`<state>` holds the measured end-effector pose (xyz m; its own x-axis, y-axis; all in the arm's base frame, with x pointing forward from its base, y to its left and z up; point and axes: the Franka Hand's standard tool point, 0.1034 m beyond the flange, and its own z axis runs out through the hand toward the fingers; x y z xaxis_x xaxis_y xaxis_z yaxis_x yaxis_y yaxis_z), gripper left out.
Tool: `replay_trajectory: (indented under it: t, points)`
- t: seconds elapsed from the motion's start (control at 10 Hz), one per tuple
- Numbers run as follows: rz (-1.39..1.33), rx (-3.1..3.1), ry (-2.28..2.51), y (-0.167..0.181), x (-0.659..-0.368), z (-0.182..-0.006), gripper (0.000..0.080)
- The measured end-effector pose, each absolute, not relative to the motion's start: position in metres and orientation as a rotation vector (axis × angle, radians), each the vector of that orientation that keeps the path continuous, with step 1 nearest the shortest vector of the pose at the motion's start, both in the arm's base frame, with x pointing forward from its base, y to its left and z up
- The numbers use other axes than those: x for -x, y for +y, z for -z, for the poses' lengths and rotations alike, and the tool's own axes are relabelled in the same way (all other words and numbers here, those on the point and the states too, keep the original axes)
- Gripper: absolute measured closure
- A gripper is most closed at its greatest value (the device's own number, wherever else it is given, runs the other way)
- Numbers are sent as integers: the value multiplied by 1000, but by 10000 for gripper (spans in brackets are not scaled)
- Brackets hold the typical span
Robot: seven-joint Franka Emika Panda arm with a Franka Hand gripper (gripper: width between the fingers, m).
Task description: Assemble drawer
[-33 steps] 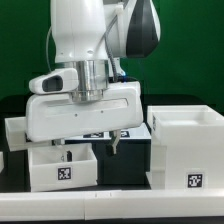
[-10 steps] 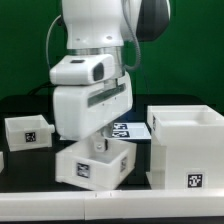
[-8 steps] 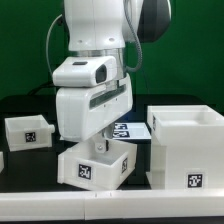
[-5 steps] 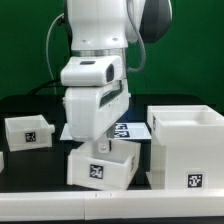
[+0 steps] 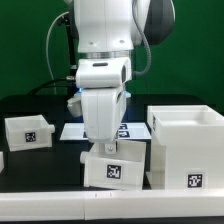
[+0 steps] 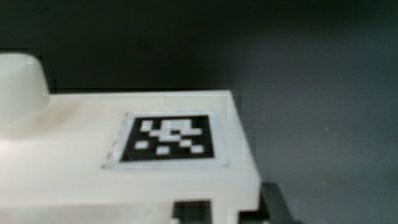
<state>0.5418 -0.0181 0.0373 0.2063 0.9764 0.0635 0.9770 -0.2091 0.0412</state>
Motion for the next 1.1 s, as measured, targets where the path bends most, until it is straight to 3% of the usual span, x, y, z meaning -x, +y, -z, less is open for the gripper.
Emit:
replay_trajectory:
  t: [1.1]
  points:
    - [54,2317,-2069,-7,-555,-34,761]
